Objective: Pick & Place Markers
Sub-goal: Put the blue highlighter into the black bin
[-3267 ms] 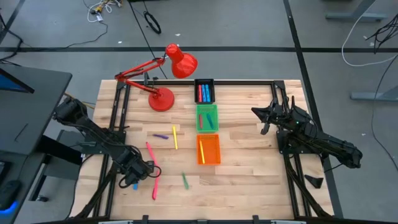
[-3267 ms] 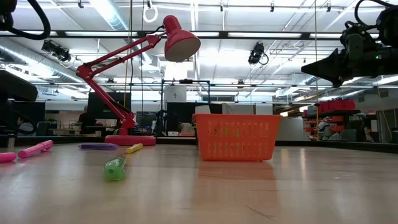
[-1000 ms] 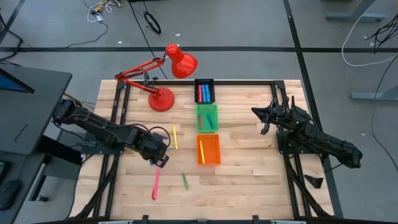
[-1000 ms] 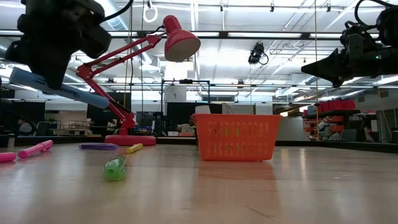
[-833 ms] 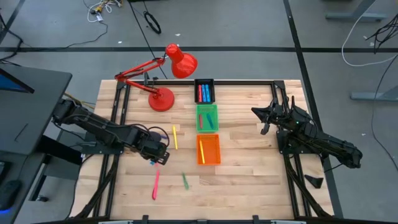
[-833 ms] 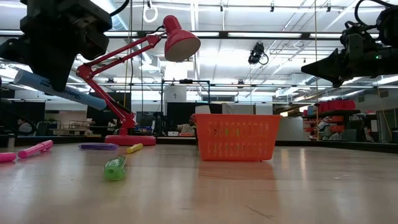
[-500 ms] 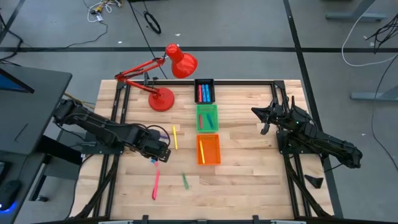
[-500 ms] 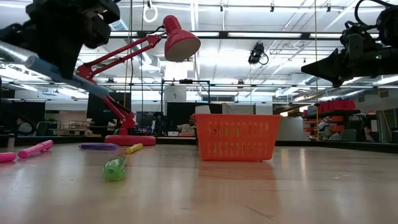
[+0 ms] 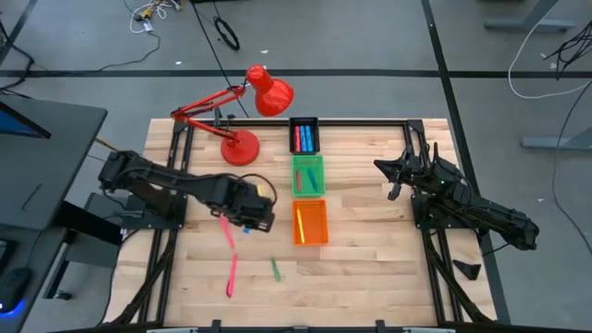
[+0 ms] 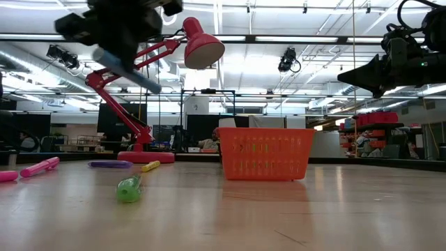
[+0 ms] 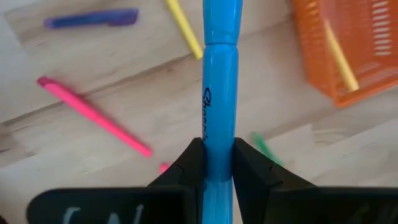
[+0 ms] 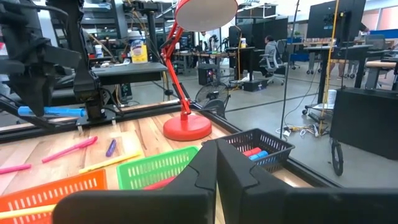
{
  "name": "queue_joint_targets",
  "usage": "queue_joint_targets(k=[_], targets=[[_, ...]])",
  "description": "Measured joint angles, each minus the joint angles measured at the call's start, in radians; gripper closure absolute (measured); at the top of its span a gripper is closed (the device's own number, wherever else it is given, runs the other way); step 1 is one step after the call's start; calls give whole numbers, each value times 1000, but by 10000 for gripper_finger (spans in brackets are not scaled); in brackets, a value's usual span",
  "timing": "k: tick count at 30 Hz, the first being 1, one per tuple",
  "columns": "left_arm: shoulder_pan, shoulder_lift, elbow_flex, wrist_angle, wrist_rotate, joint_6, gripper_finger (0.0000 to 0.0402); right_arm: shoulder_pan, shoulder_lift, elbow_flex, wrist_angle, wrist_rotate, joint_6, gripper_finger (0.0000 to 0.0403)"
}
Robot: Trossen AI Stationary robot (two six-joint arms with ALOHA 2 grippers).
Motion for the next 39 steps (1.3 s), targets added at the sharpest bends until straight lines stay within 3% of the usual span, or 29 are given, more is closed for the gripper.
queue_joint_targets(k=[15, 21, 39], targets=[[256, 247, 355, -102, 46, 206, 342, 0, 0, 0, 0, 0, 0, 392], [344, 345, 462, -100, 40, 218, 342, 0, 0, 0, 0, 0, 0, 392], [517, 654, 821, -114, 27, 376, 342, 0, 0, 0, 0, 0, 0, 392]])
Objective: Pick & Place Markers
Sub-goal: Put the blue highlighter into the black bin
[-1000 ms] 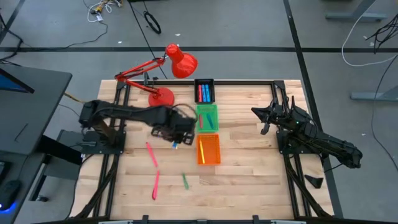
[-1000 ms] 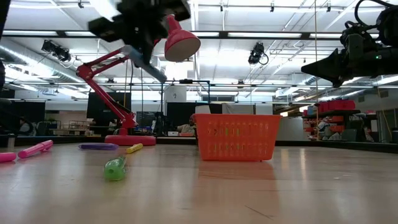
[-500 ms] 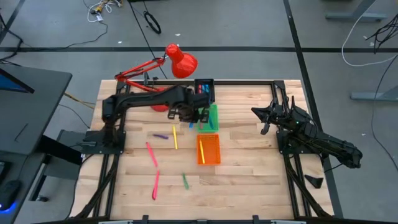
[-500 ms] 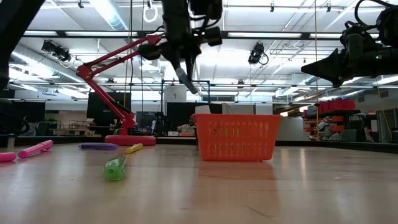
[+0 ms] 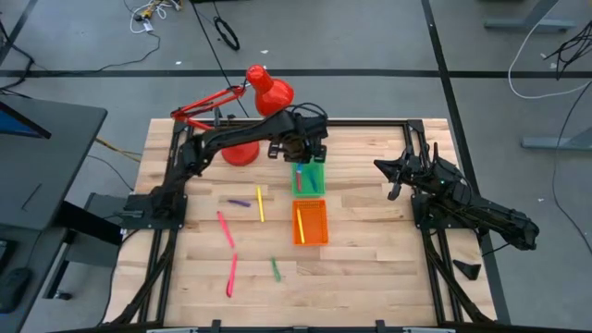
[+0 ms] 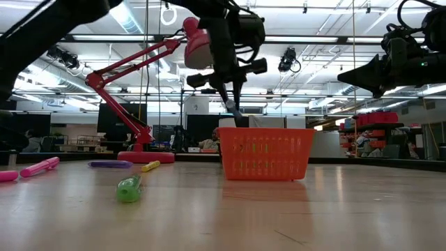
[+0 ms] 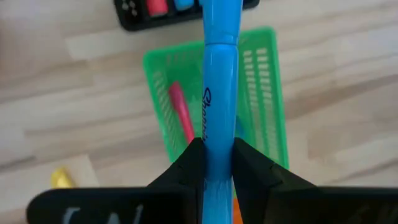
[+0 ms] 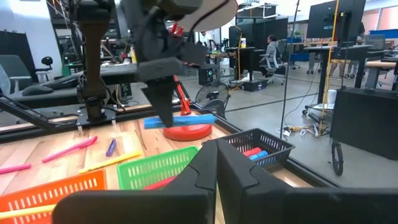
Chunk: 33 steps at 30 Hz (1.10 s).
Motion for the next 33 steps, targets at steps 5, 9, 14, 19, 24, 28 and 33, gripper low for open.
queue_joint_targets(k=[5, 9, 14, 19, 24, 28, 33], targets=[[18, 47, 34, 21, -26, 20, 342, 0, 0, 0, 0, 0, 0, 392], [26, 75, 34, 40, -66, 20, 342, 0, 0, 0, 0, 0, 0, 392], [28, 81, 19, 56, -149, -3, 342, 0, 0, 0, 0, 0, 0, 392], [33, 80, 12, 90, -286, -33, 342, 0, 0, 0, 0, 0, 0, 392], [38, 80, 12, 183, -402, -41, 342, 0, 0, 0, 0, 0, 0, 392], [43, 80, 12, 193, -480, -49, 342, 0, 0, 0, 0, 0, 0, 392], [48, 122, 12, 207, -516, -50, 342, 0, 0, 0, 0, 0, 0, 392]])
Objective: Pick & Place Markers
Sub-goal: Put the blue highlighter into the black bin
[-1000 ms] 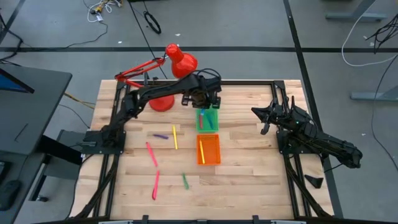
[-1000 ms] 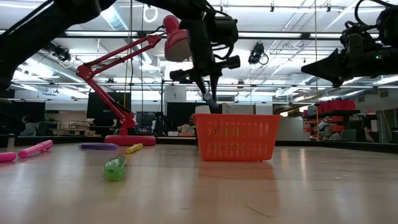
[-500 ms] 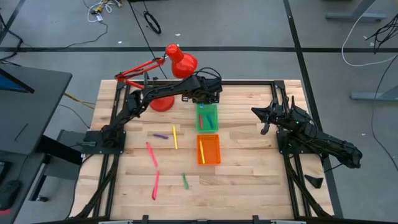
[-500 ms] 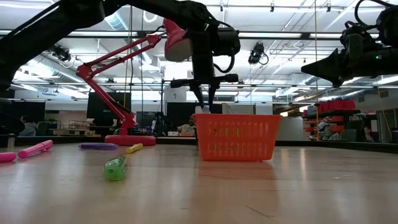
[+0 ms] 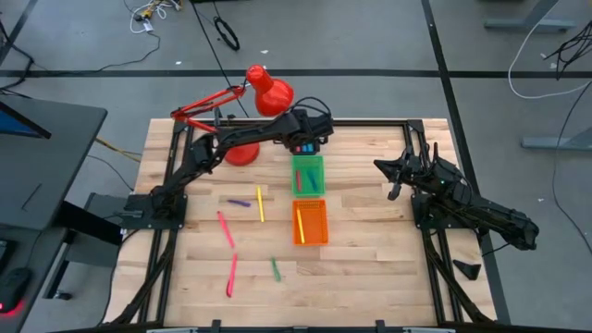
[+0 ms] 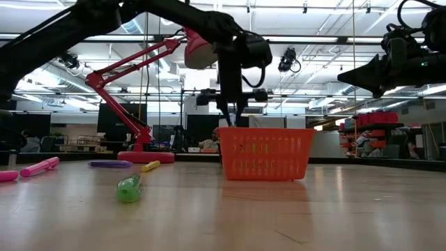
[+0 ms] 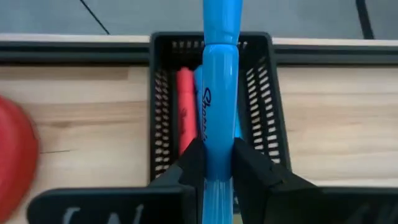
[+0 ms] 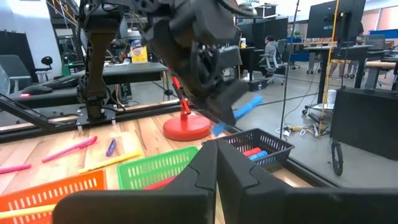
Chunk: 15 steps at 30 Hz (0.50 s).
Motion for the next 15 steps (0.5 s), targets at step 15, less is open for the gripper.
queue_joint_targets(k=[15], targets=[[32, 105, 0, 79, 3, 45, 342, 0, 0, 0, 0, -1, 0, 392]])
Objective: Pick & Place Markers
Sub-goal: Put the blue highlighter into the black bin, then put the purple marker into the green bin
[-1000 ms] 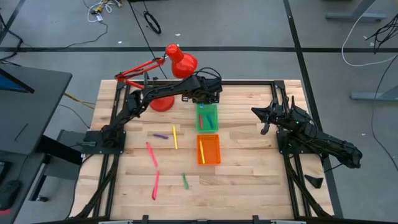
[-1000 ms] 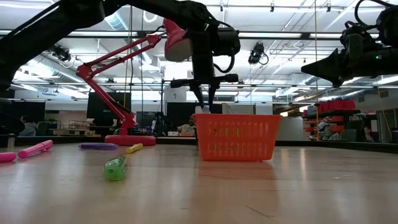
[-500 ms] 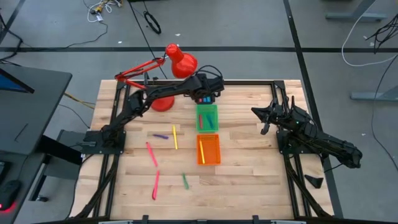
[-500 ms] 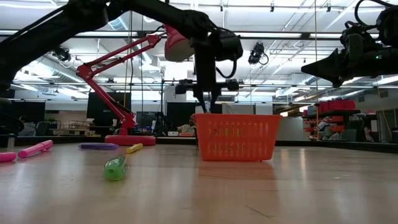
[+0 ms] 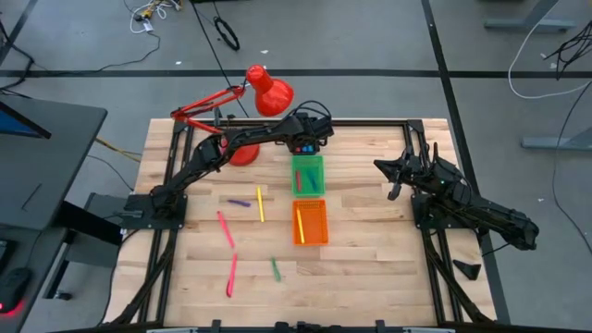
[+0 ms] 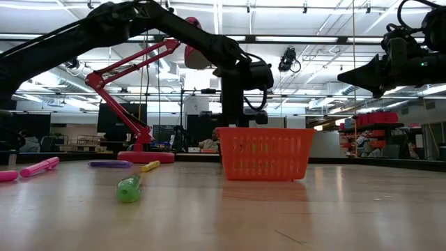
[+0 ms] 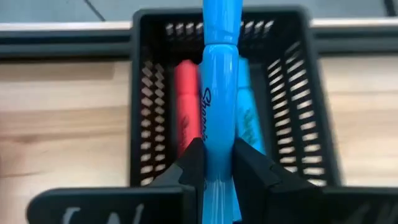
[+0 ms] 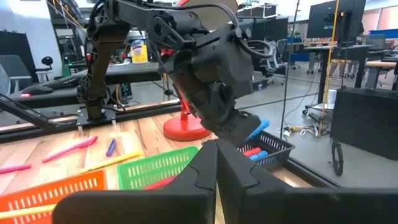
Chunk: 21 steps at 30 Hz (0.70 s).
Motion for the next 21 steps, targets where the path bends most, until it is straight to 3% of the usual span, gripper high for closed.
queue_joint_targets(k=[9, 16, 21], targets=[[3, 3, 0, 9, 14, -1, 341, 0, 0, 0, 0, 1, 0, 392], [7, 3, 0, 7, 42, -1, 243, 0, 0, 0, 0, 1, 0, 392], [7, 3, 0, 7, 40, -1, 198, 0, 0, 0, 0, 1, 0, 392]])
